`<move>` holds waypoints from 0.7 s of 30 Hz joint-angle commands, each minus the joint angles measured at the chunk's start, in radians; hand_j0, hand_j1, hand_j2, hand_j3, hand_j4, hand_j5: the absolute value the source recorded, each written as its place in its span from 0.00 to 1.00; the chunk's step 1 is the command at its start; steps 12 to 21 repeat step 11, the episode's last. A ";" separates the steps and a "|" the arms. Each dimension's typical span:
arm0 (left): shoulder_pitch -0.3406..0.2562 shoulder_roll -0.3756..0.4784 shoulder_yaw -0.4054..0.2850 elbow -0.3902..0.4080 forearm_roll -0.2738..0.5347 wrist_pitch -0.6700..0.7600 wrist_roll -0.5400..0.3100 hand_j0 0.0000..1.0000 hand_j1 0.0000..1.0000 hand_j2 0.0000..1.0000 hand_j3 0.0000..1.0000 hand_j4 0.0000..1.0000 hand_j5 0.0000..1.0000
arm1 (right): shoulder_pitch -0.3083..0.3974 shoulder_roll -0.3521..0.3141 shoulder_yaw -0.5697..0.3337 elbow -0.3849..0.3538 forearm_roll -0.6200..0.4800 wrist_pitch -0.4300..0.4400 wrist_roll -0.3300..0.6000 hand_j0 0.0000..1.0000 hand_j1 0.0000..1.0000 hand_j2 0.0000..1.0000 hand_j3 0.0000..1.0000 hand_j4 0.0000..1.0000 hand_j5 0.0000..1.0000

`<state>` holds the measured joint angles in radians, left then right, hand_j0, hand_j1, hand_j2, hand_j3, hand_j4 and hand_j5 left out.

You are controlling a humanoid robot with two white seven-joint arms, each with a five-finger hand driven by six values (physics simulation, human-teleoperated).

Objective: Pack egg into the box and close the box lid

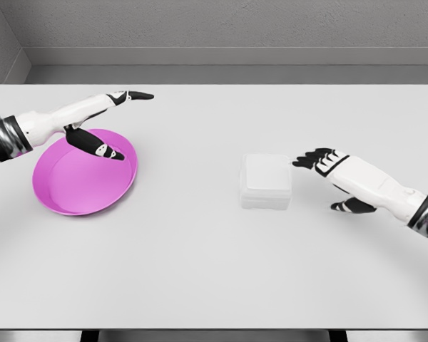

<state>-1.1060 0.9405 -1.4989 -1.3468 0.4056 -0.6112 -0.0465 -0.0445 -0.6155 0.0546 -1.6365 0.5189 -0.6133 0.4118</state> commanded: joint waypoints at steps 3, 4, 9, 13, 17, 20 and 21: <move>0.008 0.034 0.031 0.000 -0.011 0.000 -0.003 1.00 1.00 1.00 1.00 1.00 1.00 | 0.038 -0.012 -0.121 0.018 -0.010 0.002 -0.001 1.00 1.00 1.00 1.00 1.00 1.00; 0.031 0.052 0.052 0.000 -0.018 0.000 -0.004 1.00 1.00 1.00 1.00 1.00 1.00 | 0.040 -0.030 -0.124 0.018 -0.013 0.002 -0.002 1.00 1.00 1.00 1.00 1.00 1.00; 0.040 0.072 0.078 0.001 -0.019 0.000 -0.006 1.00 1.00 1.00 1.00 1.00 1.00 | 0.057 -0.082 -0.134 0.024 -0.076 0.002 -0.001 1.00 1.00 1.00 1.00 1.00 1.00; 0.041 0.087 0.080 0.006 -0.019 0.000 -0.006 1.00 1.00 1.00 1.00 1.00 1.00 | 0.057 -0.079 -0.133 0.024 -0.076 0.002 -0.001 1.00 1.00 1.00 1.00 1.00 1.00; 0.041 0.087 0.080 0.006 -0.019 0.000 -0.006 1.00 1.00 1.00 1.00 1.00 1.00 | 0.057 -0.079 -0.133 0.024 -0.076 0.002 -0.001 1.00 1.00 1.00 1.00 1.00 1.00; 0.041 0.087 0.080 0.006 -0.019 0.000 -0.006 1.00 1.00 1.00 1.00 1.00 1.00 | 0.057 -0.079 -0.133 0.024 -0.076 0.002 -0.001 1.00 1.00 1.00 1.00 1.00 1.00; 0.041 0.087 0.080 0.006 -0.019 0.000 -0.006 1.00 1.00 1.00 1.00 1.00 1.00 | 0.057 -0.079 -0.133 0.024 -0.076 0.002 -0.001 1.00 1.00 1.00 1.00 1.00 1.00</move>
